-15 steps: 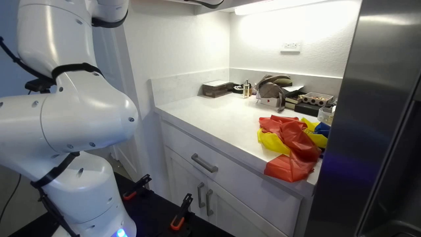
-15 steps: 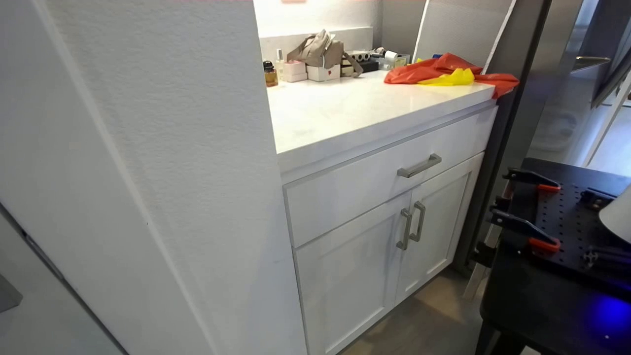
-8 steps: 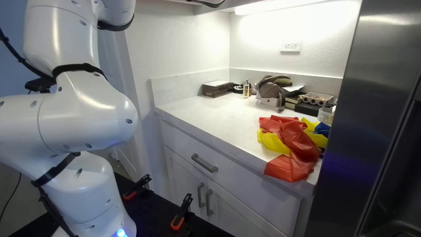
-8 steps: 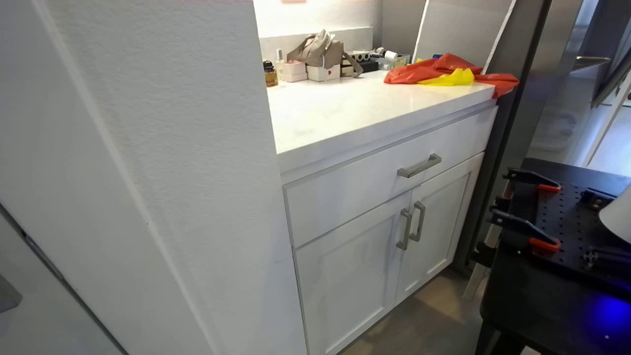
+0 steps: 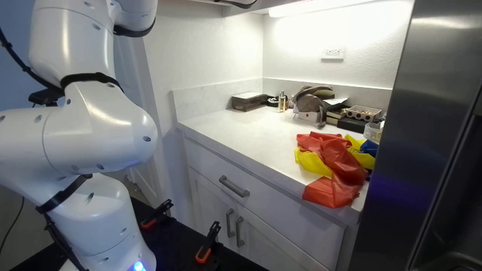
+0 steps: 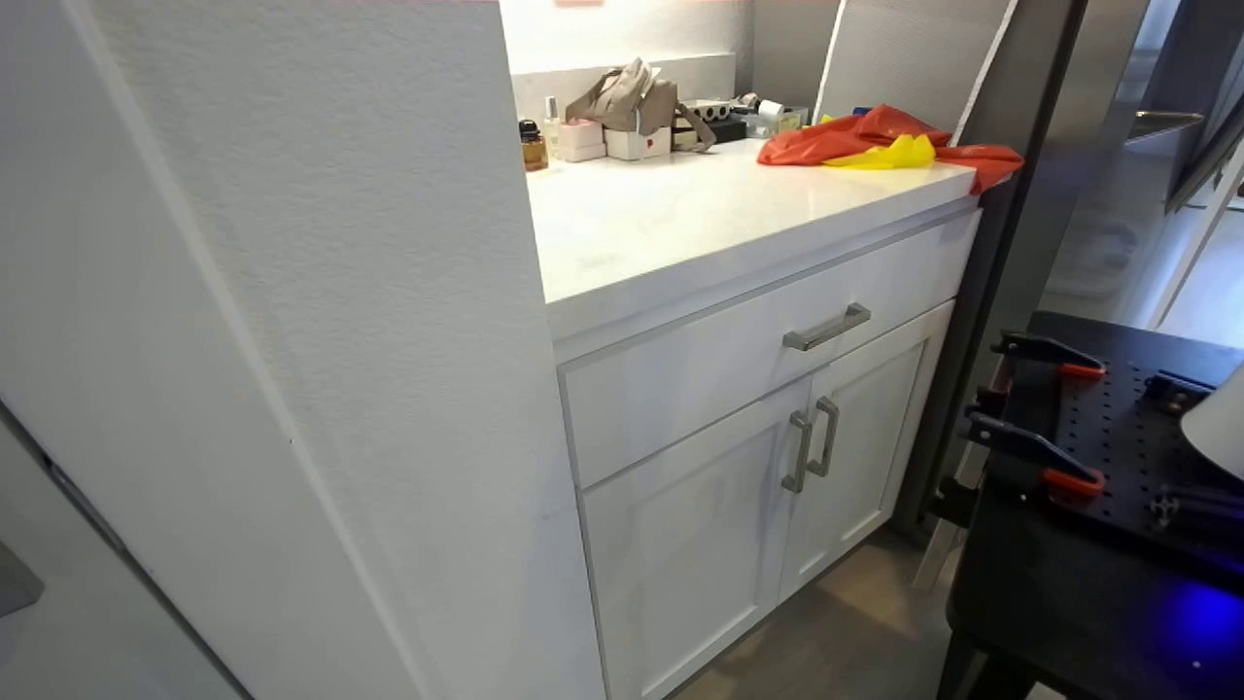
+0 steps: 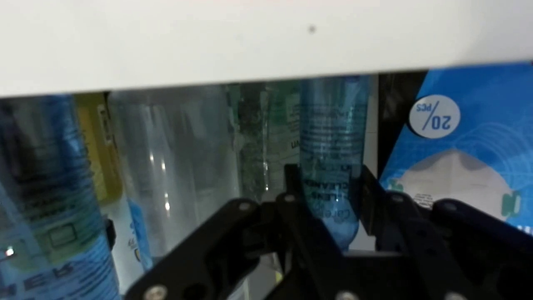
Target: Remove the blue bottle from the cabinet and put it on the counter
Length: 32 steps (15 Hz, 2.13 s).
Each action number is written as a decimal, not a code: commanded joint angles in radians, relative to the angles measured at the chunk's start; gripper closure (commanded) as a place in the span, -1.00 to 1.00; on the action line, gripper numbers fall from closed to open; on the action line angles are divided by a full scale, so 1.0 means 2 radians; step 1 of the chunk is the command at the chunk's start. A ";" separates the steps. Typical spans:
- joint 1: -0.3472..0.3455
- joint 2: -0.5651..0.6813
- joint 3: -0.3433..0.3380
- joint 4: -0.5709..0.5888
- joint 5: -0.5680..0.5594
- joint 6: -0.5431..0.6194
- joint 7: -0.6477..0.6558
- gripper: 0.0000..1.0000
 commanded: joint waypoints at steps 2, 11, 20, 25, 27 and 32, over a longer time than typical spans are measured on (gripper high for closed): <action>-0.005 0.016 0.028 0.012 -0.004 -0.033 -0.026 0.80; 0.101 0.043 -0.042 -0.029 0.026 -0.066 -0.106 0.80; 0.368 0.058 -0.285 -0.180 -0.005 -0.058 -0.102 0.80; 0.544 0.045 -0.428 -0.278 0.013 -0.071 -0.130 0.80; 0.612 0.036 -0.481 -0.317 0.031 -0.077 -0.152 0.80; 0.799 0.036 -0.620 -0.406 -0.037 -0.089 -0.126 0.80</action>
